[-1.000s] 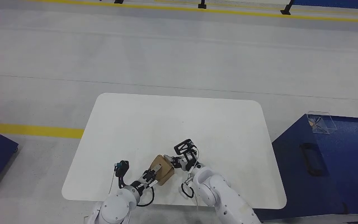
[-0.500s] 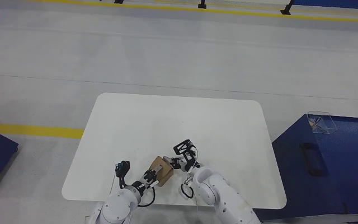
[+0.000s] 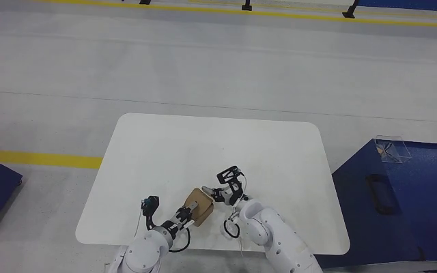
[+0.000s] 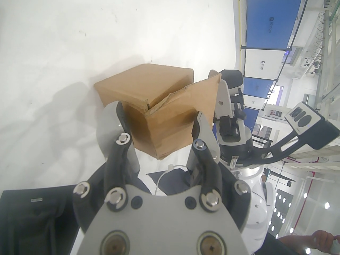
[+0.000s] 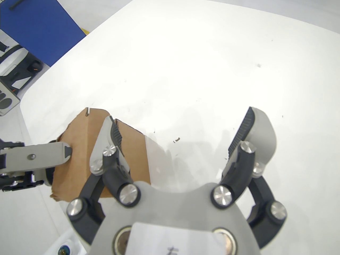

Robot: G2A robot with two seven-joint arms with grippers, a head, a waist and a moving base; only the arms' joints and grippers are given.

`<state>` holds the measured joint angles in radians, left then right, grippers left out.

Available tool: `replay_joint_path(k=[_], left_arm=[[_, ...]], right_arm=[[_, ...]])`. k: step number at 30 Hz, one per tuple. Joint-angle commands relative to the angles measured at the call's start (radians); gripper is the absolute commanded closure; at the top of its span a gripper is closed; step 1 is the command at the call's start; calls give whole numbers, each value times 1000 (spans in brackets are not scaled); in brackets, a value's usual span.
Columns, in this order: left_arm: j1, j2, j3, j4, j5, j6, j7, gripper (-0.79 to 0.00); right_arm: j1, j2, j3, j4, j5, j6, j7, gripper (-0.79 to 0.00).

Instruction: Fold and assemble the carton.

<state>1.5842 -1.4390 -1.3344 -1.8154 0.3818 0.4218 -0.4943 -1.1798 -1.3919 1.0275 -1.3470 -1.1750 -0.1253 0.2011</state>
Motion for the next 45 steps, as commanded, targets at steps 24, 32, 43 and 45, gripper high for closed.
replay_joint_path(k=[24,32,43,45], left_arm=[[-37,18,32,33,-3,41,3,-397],[-48,22,42,43,-4,57,5,-468],[-50,30,50,44,-5,69,8,-483],[-51,31,52,44,-4,72,10,-489]], right_arm=[[8,-4,-12,39,-7,-30,24,-785],[0,-1,8,29,0,-26,13,-785],[-53,9,44,-46,26,-89,-62,-785],[-62,13,43,-55,-1,-106,-49,-785]])
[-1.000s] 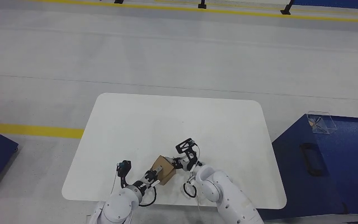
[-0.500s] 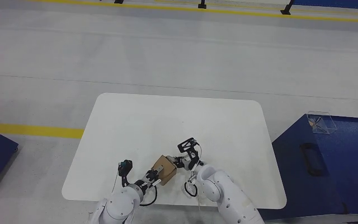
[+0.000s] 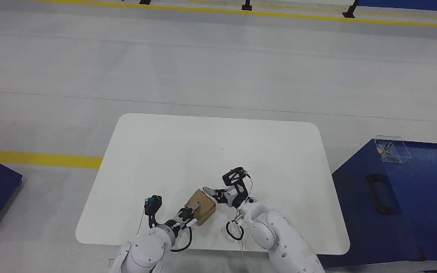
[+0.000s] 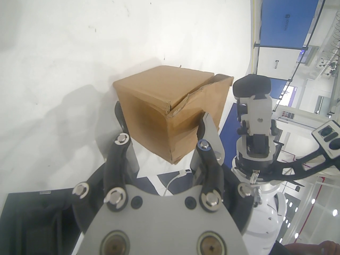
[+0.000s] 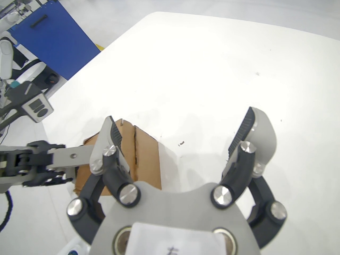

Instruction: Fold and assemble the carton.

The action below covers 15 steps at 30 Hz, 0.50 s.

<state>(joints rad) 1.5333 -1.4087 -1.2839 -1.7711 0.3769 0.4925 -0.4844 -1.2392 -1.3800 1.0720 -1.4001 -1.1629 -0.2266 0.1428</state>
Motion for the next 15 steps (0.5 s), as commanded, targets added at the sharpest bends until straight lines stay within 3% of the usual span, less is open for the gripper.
replay_joint_path(k=[1,15], left_arm=[[-1,1,2,0,0,2,0,-496],[7,10,2,-17,-14,-1,16,-545]], right_arm=[[-5,3,-7,-5,-34,-7,25,-785],[43,-13,-47,68,-25,60,92,-785]])
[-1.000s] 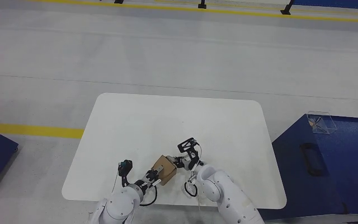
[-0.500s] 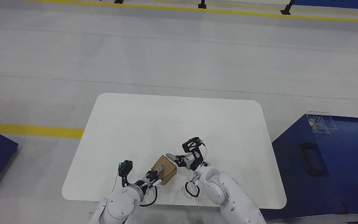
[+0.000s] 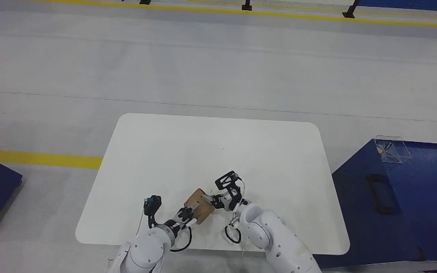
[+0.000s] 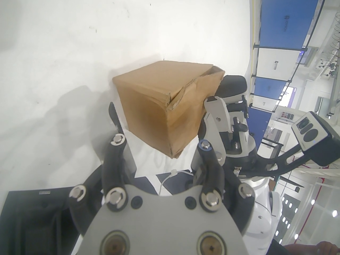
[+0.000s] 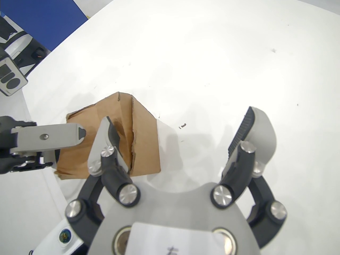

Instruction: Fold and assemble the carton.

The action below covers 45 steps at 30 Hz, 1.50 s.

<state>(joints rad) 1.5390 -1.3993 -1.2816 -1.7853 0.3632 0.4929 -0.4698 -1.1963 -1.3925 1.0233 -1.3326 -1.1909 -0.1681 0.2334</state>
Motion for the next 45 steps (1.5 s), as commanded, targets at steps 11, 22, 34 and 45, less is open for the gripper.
replay_joint_path(k=[11,22,34,45], left_arm=[[31,10,-2,-49,3,-27,20,-603],[61,17,1,-86,2,-78,46,-751],[126,33,9,-166,135,-325,173,-785],[126,33,9,-166,135,-325,173,-785]], right_arm=[[-6,1,17,-43,14,9,-20,-785],[73,-25,-45,58,25,83,44,-785],[45,-17,3,-6,34,59,-8,-785],[-99,33,243,-212,69,36,-14,-785]])
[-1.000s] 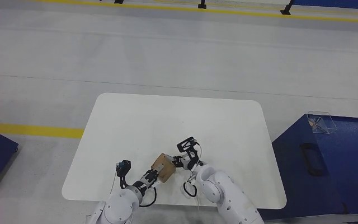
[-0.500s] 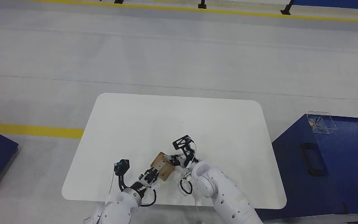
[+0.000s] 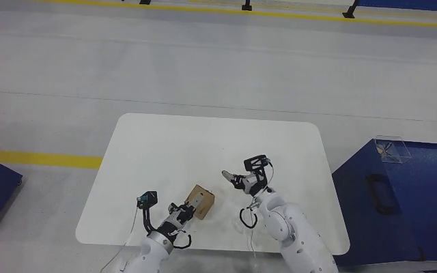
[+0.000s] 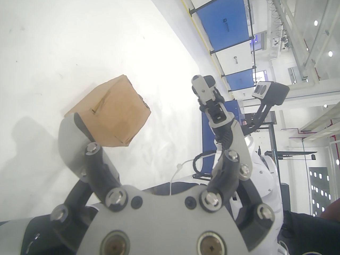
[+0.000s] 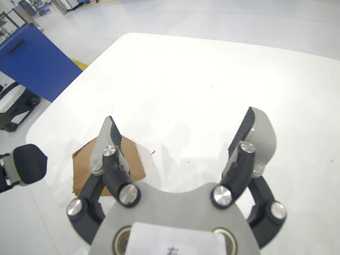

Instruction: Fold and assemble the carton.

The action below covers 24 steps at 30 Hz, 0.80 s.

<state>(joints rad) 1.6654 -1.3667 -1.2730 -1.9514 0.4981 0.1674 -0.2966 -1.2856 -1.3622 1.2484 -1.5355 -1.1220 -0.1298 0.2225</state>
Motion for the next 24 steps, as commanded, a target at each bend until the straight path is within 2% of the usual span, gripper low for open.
replay_joint_path(k=[1,4,7,10,14,17,19,24], left_arm=[[0,0,0,0,0,0,0,-785],[-12,6,-2,-8,80,-76,32,-785],[-25,17,-11,12,281,-206,124,-785],[-49,29,-4,67,500,-354,236,-785],[-84,43,15,183,806,-487,440,-785],[-124,49,37,279,957,-516,532,-785],[-145,49,53,329,1028,-493,574,-785],[-177,53,67,396,1116,-474,613,-785]], right_arm=[[-23,6,35,-20,10,-6,-8,-785],[-23,6,35,-20,10,-6,-8,-785],[-23,6,35,-20,10,-6,-8,-785],[-23,6,35,-20,10,-6,-8,-785],[-23,6,35,-20,10,-6,-8,-785],[-23,6,35,-20,10,-6,-8,-785],[-23,6,35,-20,10,-6,-8,-785],[-23,6,35,-20,10,-6,-8,-785]])
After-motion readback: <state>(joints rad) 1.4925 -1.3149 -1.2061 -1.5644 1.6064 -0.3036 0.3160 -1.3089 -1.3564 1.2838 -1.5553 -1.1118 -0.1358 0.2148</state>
